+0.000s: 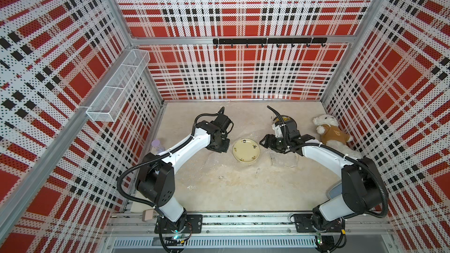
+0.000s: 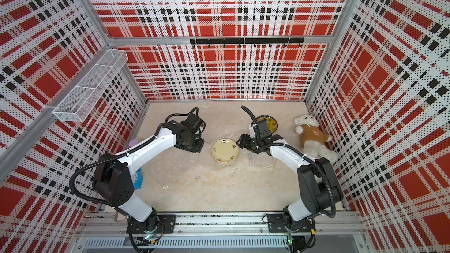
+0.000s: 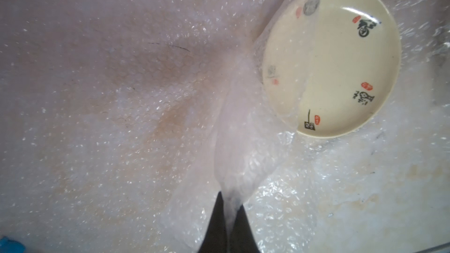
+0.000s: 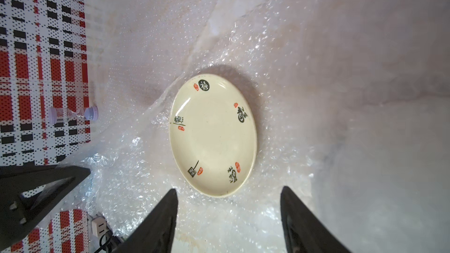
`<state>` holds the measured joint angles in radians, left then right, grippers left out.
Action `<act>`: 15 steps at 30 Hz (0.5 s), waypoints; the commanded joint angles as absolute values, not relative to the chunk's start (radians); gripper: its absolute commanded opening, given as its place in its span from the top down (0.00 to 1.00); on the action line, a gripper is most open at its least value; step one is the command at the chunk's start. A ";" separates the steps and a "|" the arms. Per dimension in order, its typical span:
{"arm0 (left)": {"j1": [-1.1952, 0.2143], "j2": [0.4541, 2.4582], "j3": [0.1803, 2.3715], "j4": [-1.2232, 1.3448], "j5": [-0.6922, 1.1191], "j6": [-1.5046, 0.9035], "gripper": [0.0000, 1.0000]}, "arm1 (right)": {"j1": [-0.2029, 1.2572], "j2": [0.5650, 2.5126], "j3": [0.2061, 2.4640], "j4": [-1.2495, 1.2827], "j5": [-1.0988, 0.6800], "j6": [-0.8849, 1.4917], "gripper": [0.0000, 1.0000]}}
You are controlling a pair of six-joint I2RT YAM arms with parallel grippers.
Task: Unpack dinner plates from bubble wrap
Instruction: Unwrap the bubble wrap at the center of the board.
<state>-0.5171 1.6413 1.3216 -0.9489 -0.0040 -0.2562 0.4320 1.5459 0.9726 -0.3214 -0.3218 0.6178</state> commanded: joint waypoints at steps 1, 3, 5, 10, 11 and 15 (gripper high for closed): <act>-0.476 1.612 1.313 -0.906 0.071 -0.263 1.00 | 0.471 1.587 1.010 -0.283 -0.300 0.621 0.32; -0.452 1.614 1.319 -0.909 0.089 -0.259 1.00 | 0.497 1.610 1.021 -0.279 -0.289 0.620 0.32; -0.434 1.614 1.321 -0.907 0.096 -0.255 1.00 | 0.514 1.625 1.027 -0.277 -0.284 0.624 0.32; -0.392 1.612 1.322 -0.910 0.111 -0.237 1.00 | 0.540 1.622 1.002 -0.273 -0.247 0.627 0.32; -0.381 1.612 1.324 -0.912 0.113 -0.233 1.00 | 0.542 1.620 0.991 -0.269 -0.245 0.630 0.32; -0.325 1.615 1.347 -0.928 0.128 -0.220 1.00 | 0.548 1.608 0.925 -0.257 -0.237 0.635 0.32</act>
<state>-0.3618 1.6413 1.3190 -0.9241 0.1074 -0.2390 0.5434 1.6222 0.9699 -0.2802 -0.2661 0.6220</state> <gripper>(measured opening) 0.052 0.677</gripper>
